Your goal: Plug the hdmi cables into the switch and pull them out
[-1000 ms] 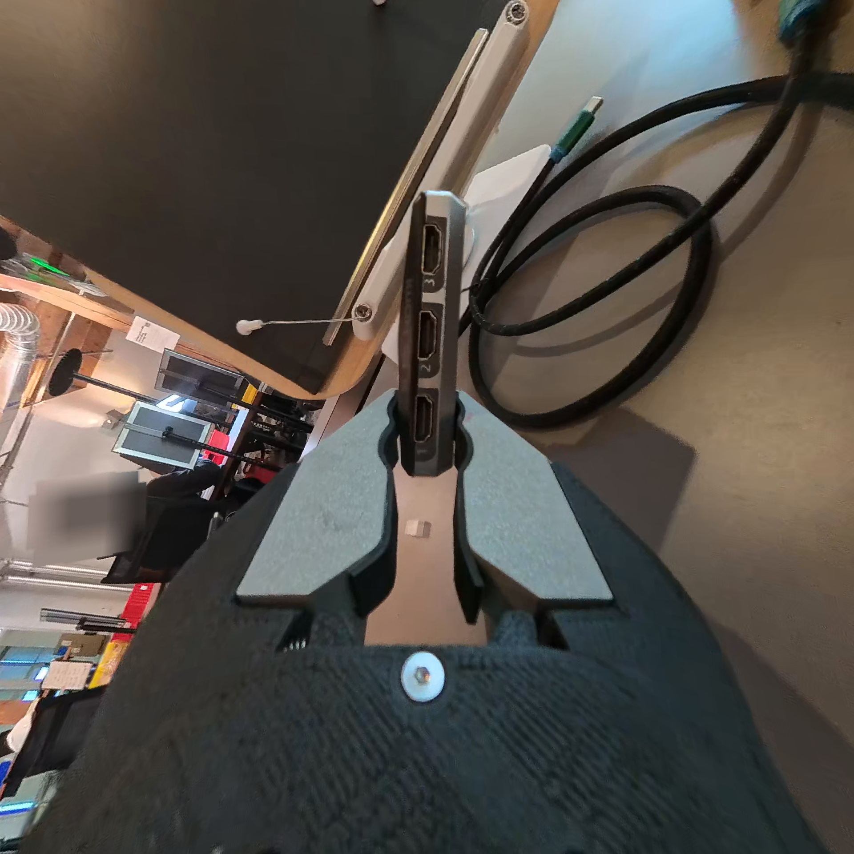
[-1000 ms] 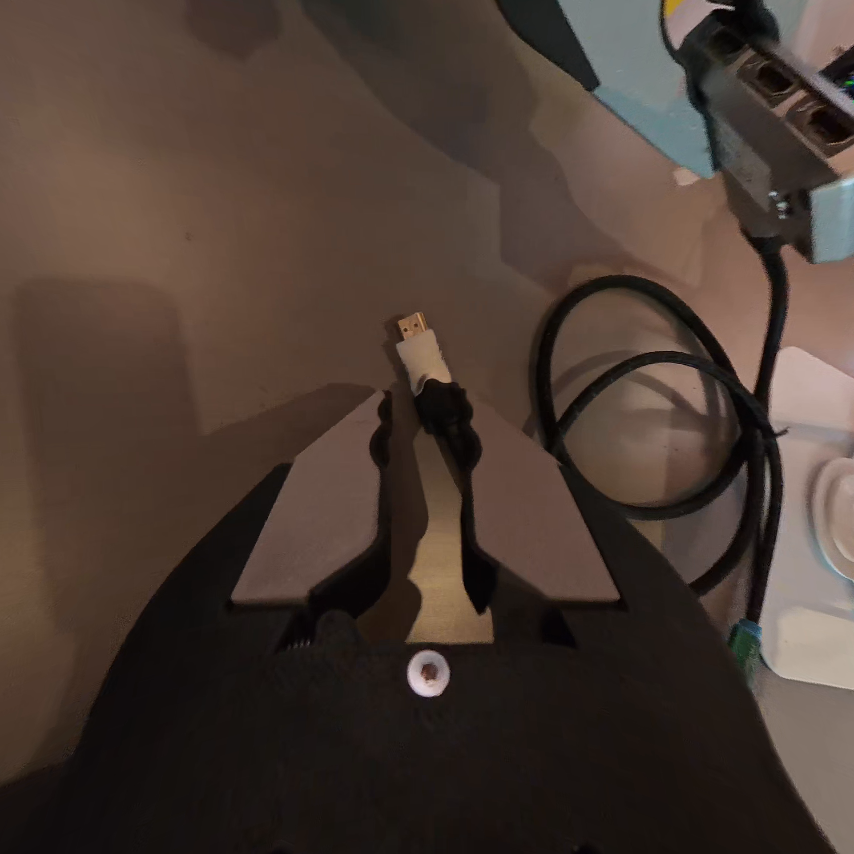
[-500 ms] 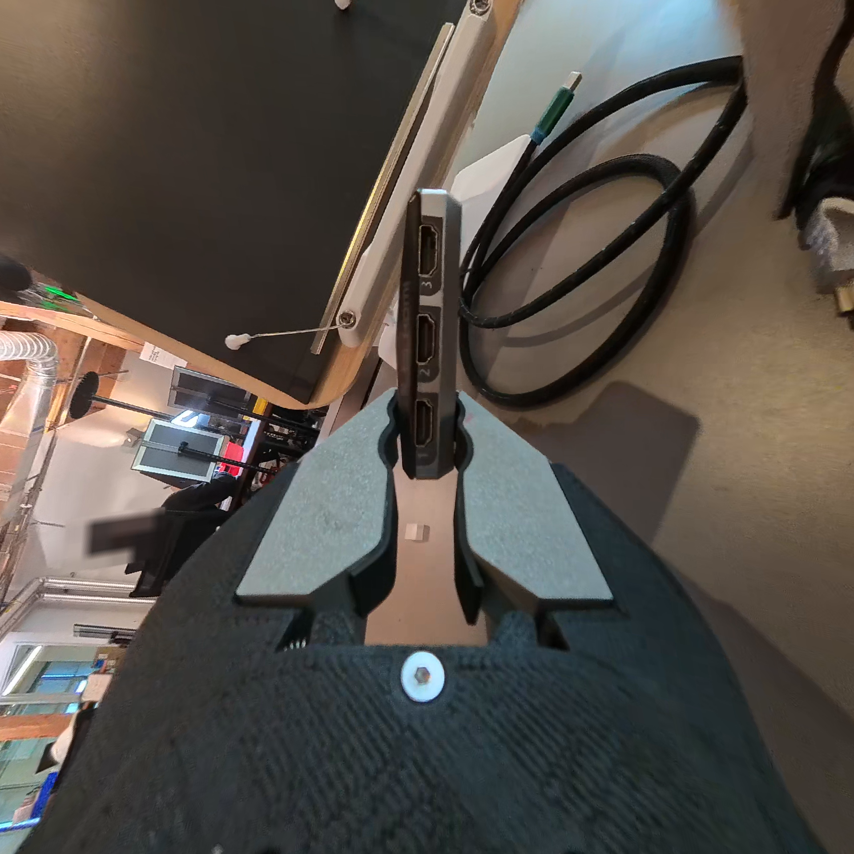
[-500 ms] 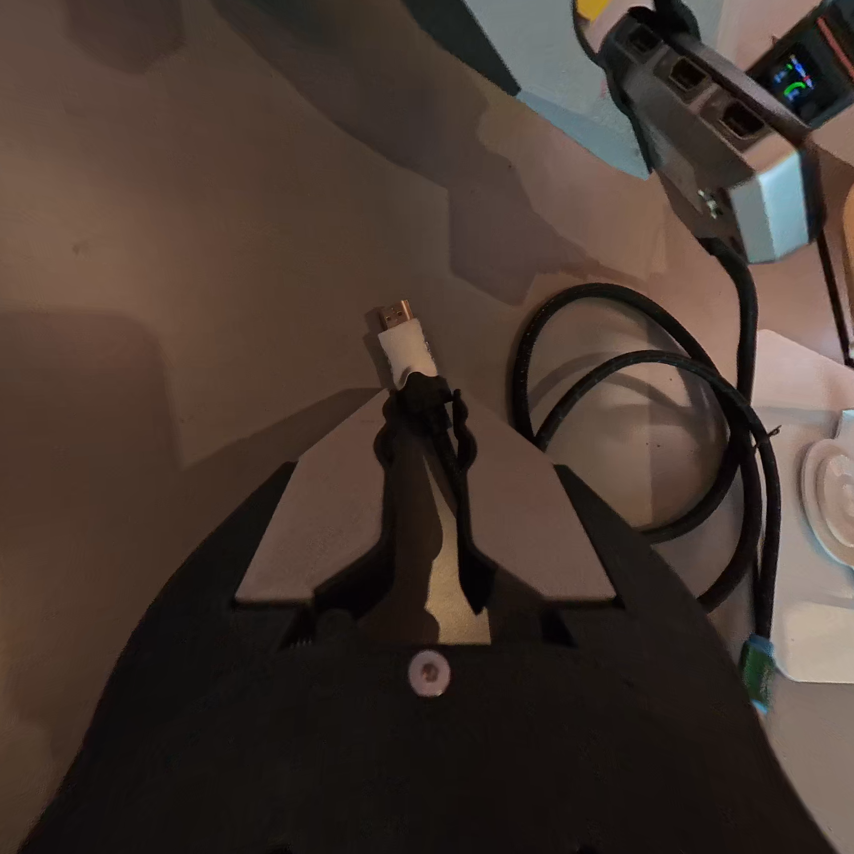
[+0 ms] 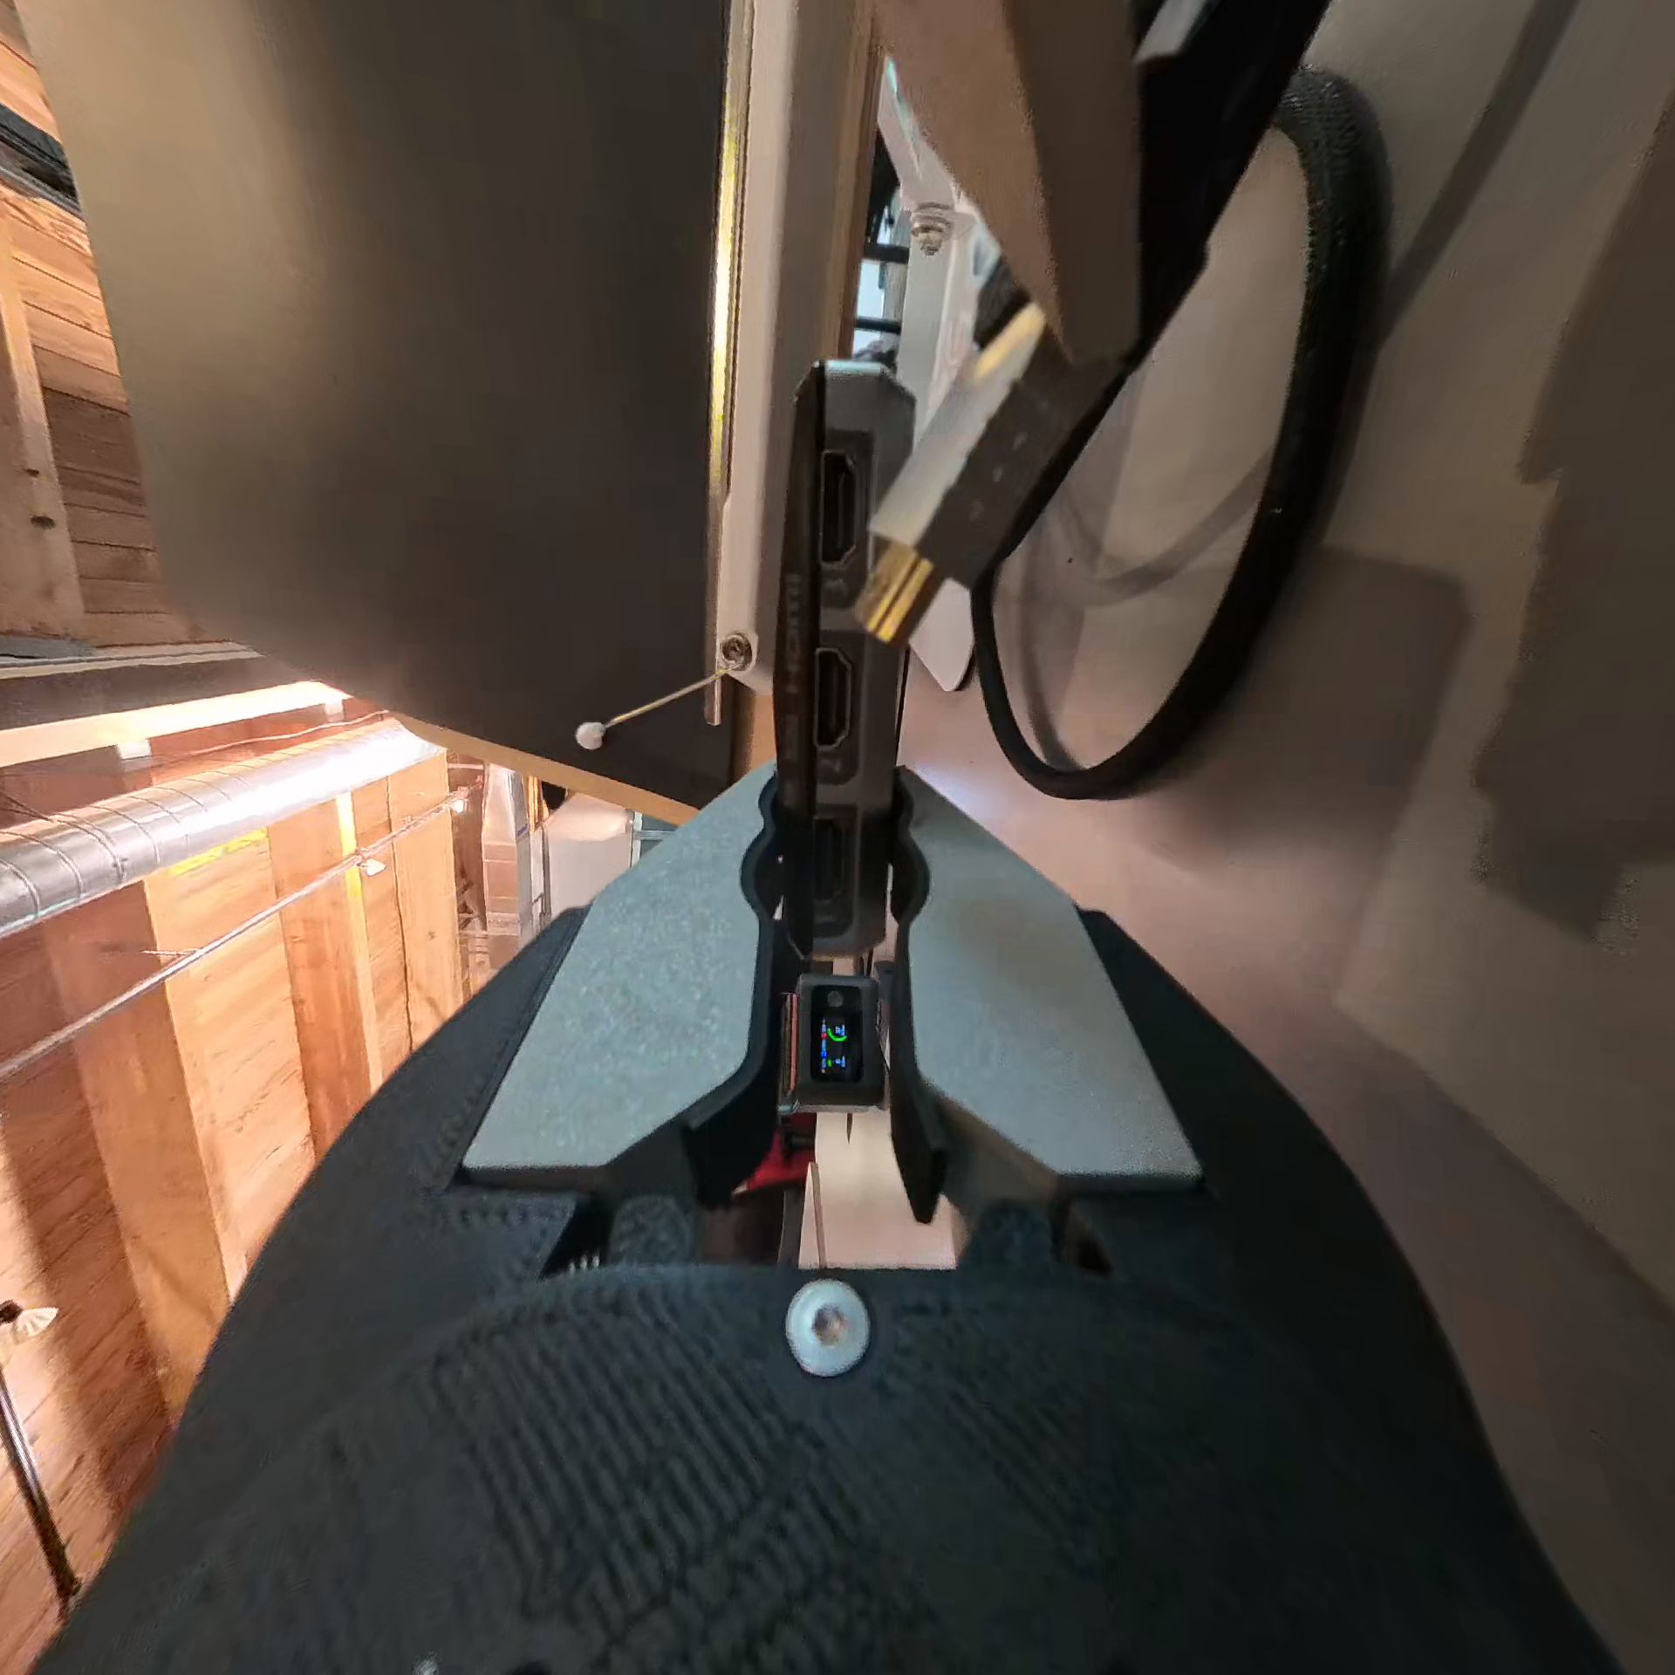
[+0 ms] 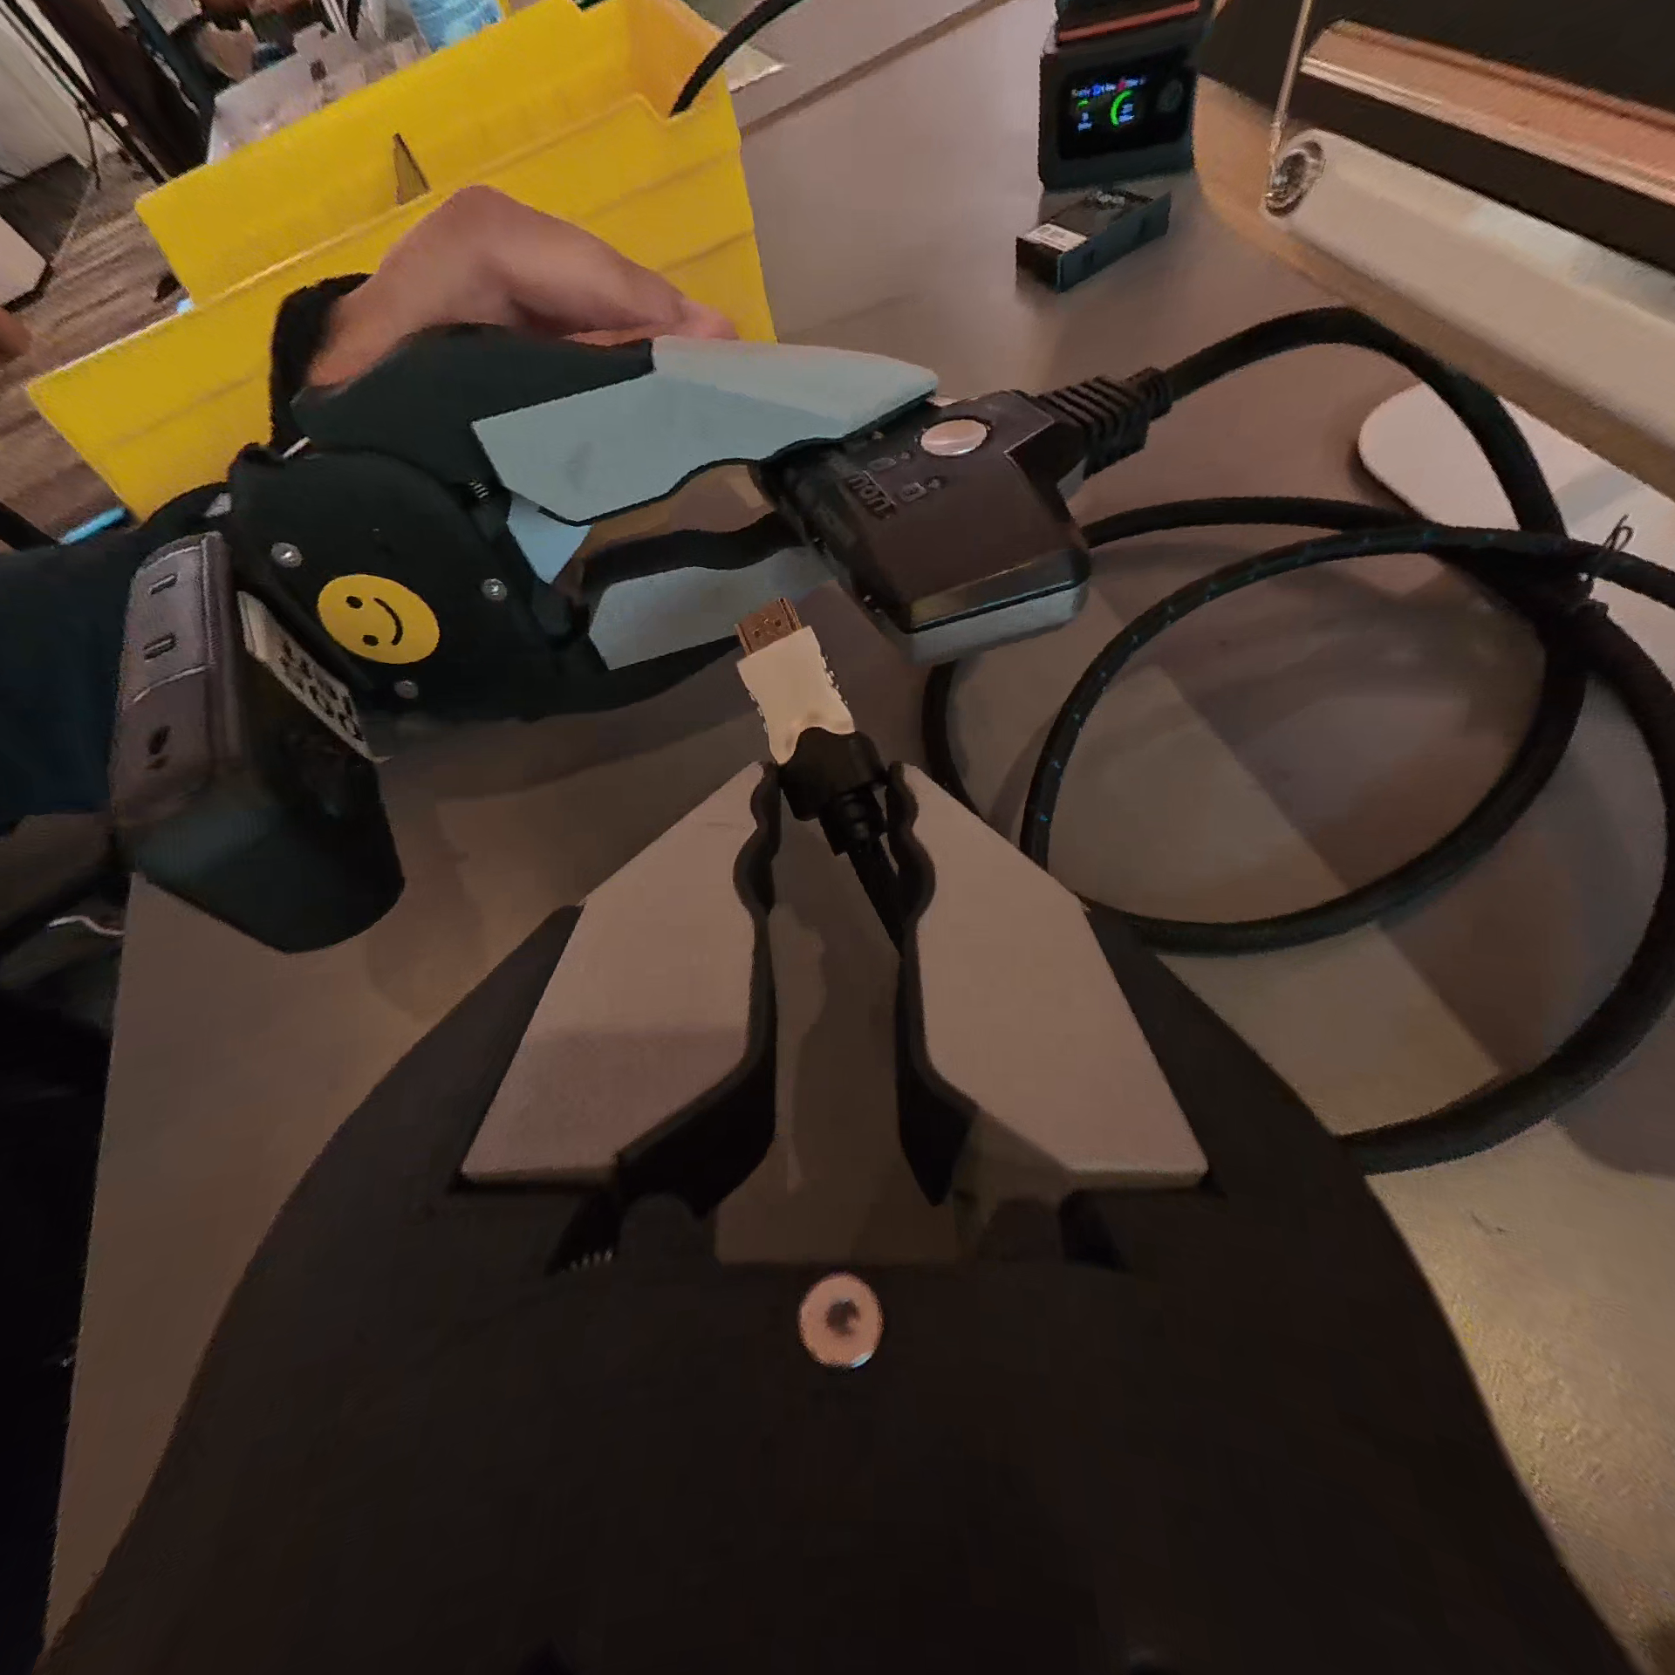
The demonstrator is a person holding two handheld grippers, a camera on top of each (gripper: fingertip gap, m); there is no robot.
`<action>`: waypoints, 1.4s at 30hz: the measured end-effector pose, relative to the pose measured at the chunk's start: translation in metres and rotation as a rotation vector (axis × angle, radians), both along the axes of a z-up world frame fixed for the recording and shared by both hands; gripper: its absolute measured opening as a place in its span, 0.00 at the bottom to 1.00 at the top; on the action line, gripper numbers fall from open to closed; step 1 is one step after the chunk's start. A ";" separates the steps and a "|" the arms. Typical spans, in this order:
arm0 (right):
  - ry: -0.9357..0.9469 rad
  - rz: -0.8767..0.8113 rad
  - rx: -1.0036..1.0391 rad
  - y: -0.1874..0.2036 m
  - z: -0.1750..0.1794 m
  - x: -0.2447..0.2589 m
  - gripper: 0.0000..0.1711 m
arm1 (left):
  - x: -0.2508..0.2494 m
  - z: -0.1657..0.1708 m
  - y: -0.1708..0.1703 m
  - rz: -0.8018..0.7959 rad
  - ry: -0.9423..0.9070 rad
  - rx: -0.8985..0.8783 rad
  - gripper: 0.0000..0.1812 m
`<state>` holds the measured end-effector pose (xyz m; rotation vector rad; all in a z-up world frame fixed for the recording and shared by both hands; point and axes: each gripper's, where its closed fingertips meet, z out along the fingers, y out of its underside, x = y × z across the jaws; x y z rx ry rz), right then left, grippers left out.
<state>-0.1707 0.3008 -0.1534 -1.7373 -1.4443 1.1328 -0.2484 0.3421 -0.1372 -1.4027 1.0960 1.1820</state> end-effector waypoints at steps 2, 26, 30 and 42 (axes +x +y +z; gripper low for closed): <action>0.015 -0.035 -0.008 0.005 0.003 0.000 0.12 | 0.003 0.001 -0.001 0.000 0.015 -0.002 0.10; 0.031 -0.159 0.061 0.035 0.022 0.021 0.12 | 0.044 0.014 -0.017 -0.119 -0.047 0.021 0.10; 0.031 -0.164 0.065 0.038 0.023 0.022 0.12 | 0.054 0.014 -0.018 -0.156 -0.024 0.035 0.10; -0.078 -0.123 0.109 0.030 0.010 0.022 0.12 | 0.045 0.009 -0.009 -0.101 -0.005 0.034 0.10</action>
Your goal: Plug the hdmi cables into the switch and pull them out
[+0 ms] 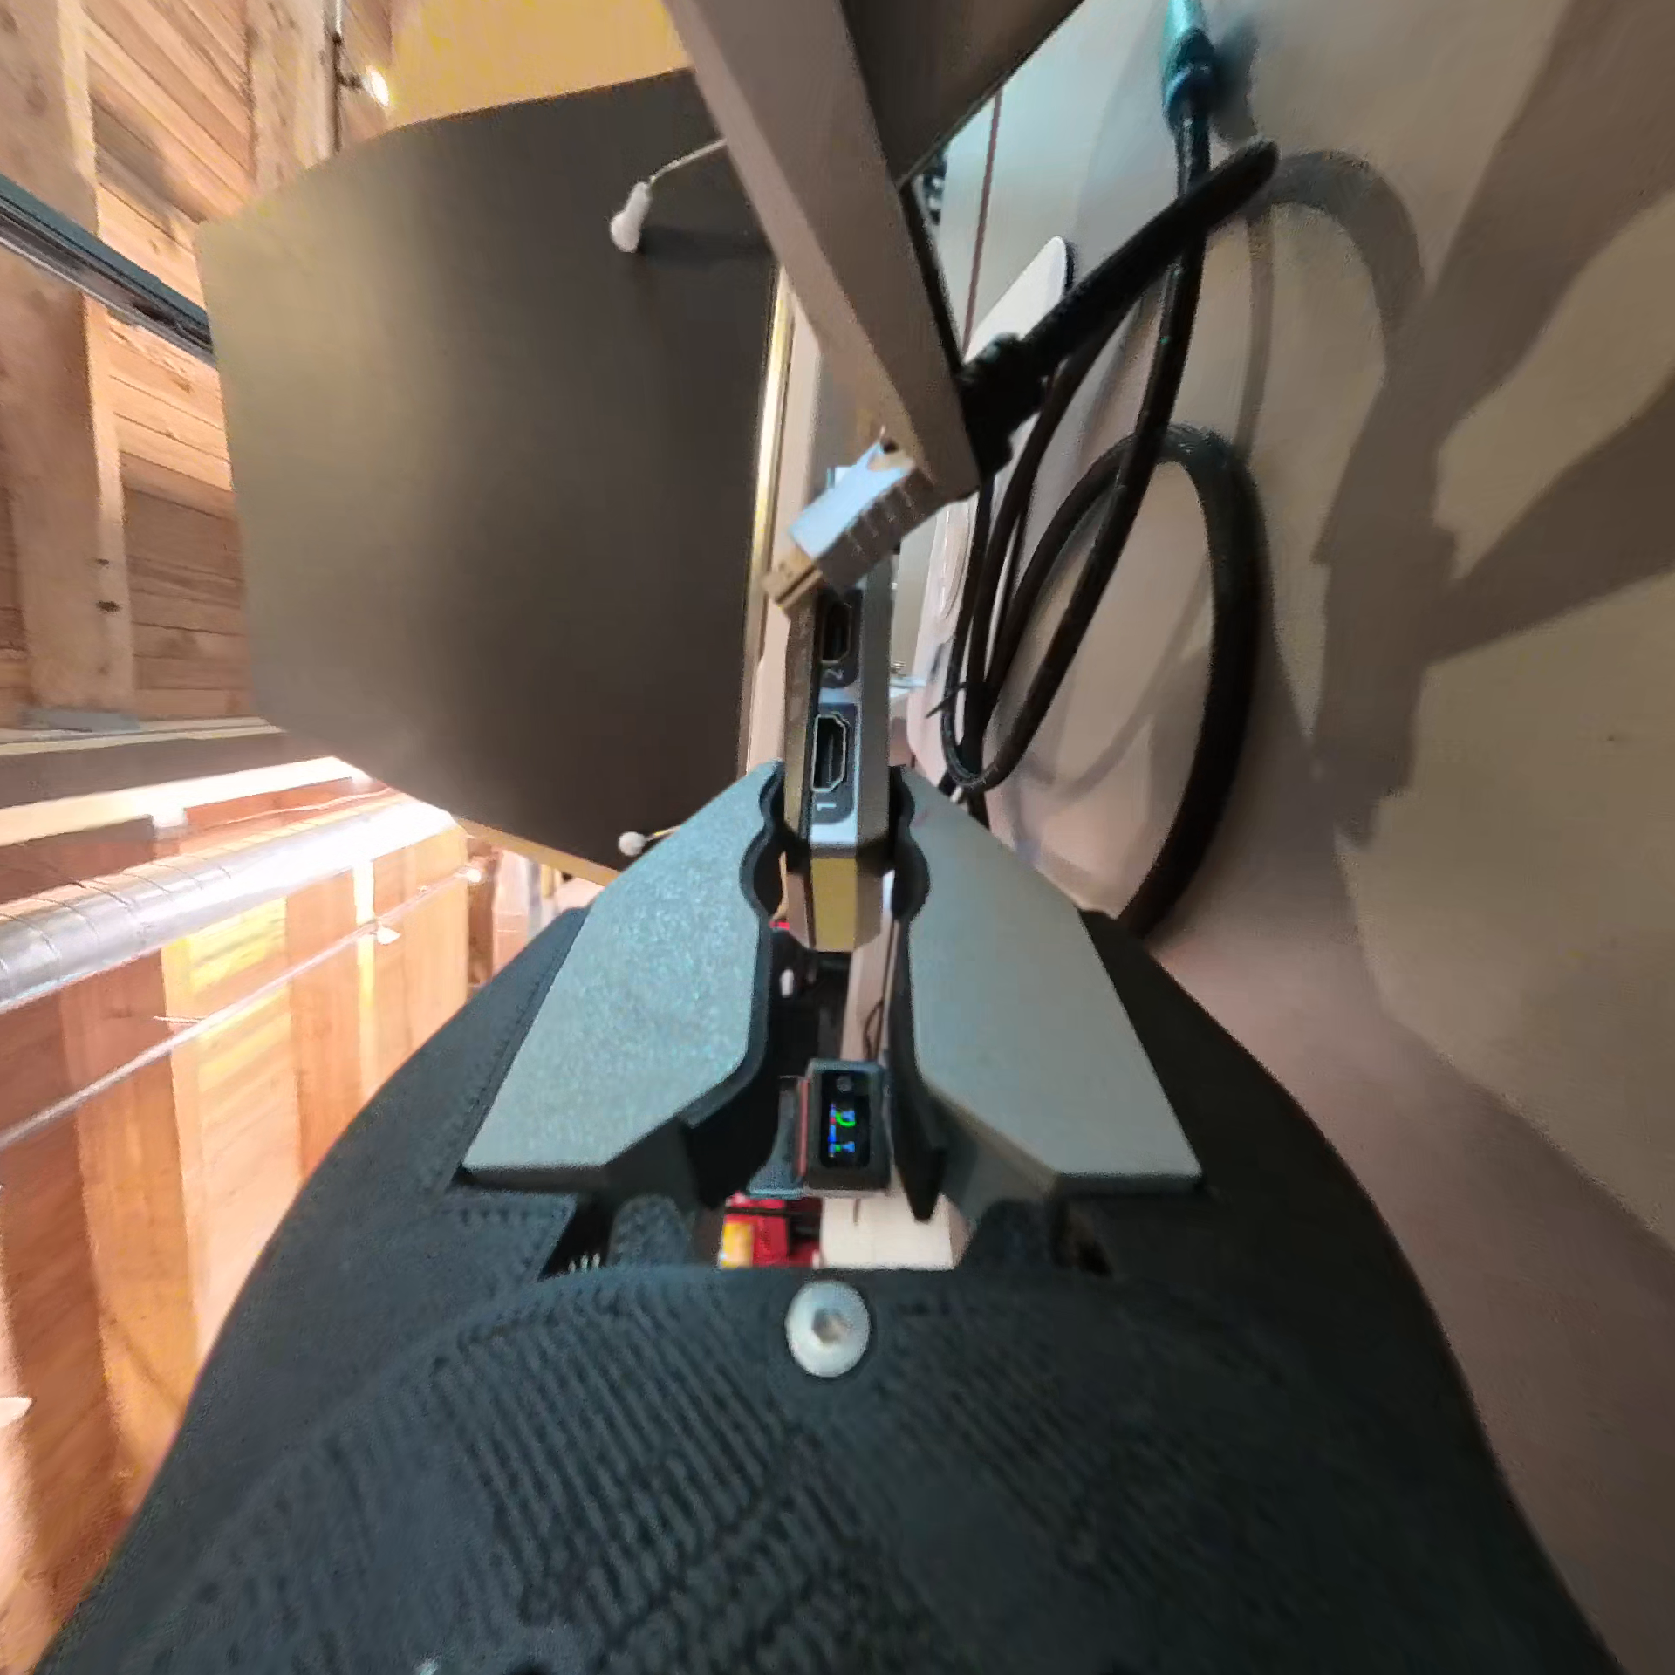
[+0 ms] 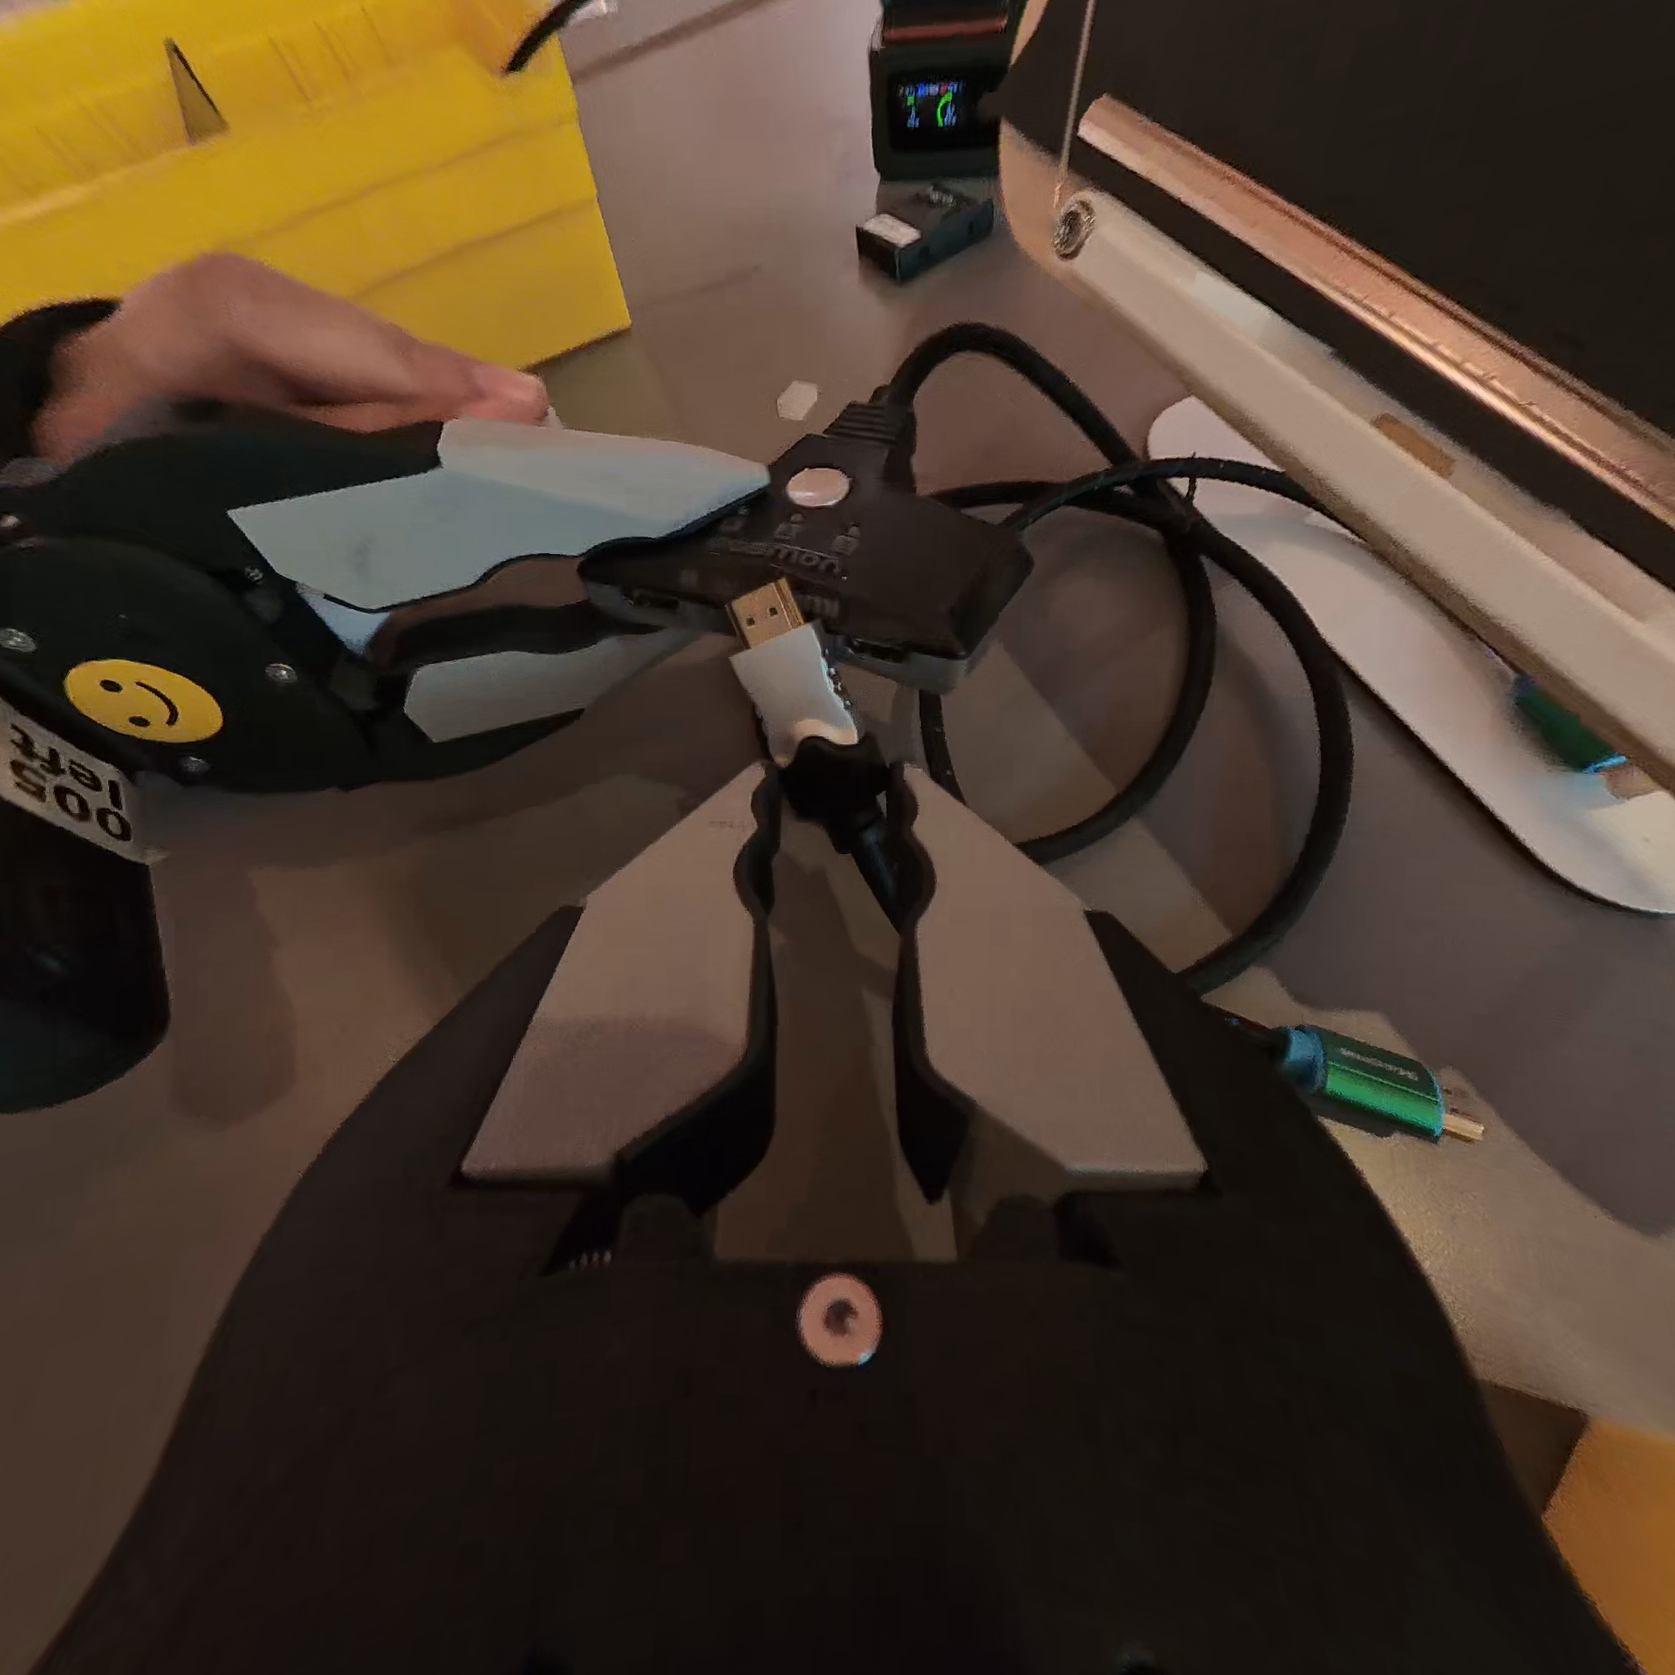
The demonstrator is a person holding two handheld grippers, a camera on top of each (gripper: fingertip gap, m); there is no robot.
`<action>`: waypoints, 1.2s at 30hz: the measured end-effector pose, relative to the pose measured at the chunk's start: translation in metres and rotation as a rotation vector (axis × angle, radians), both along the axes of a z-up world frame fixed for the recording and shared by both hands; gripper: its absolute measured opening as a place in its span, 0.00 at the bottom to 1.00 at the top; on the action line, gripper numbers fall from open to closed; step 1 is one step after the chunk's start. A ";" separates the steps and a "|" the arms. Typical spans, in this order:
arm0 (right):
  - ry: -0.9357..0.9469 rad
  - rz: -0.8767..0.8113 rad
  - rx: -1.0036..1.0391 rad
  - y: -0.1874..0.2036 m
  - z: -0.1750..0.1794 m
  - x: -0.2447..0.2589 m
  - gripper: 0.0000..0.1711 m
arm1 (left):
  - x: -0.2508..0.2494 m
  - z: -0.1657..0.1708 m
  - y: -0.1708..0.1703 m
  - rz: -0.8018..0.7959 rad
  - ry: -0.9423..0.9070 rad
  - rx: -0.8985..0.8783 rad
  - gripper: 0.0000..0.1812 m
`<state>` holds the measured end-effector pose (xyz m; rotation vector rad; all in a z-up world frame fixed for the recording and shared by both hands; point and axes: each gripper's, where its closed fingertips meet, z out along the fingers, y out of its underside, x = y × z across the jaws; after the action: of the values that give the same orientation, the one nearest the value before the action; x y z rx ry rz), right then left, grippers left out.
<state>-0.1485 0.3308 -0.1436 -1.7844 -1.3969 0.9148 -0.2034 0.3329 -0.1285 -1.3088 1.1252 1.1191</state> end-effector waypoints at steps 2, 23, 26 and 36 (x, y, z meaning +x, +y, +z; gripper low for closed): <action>-0.033 -0.001 0.020 -0.003 -0.004 -0.001 0.12 | 0.003 -0.003 0.001 -0.003 0.073 0.018 0.10; -0.105 -0.033 -0.098 -0.003 -0.020 0.007 0.12 | 0.001 -0.006 0.006 0.017 0.152 0.058 0.10; -0.098 -0.038 -0.101 -0.002 -0.019 0.008 0.12 | 0.000 -0.006 0.006 0.014 0.148 0.053 0.10; -0.080 -0.023 -0.125 -0.003 -0.017 0.008 0.12 | 0.003 -0.009 0.005 0.001 0.141 0.034 0.09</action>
<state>-0.1402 0.3278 -0.1609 -1.9461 -1.3921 0.9462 -0.2001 0.3376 -0.1371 -1.2197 1.2033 1.2414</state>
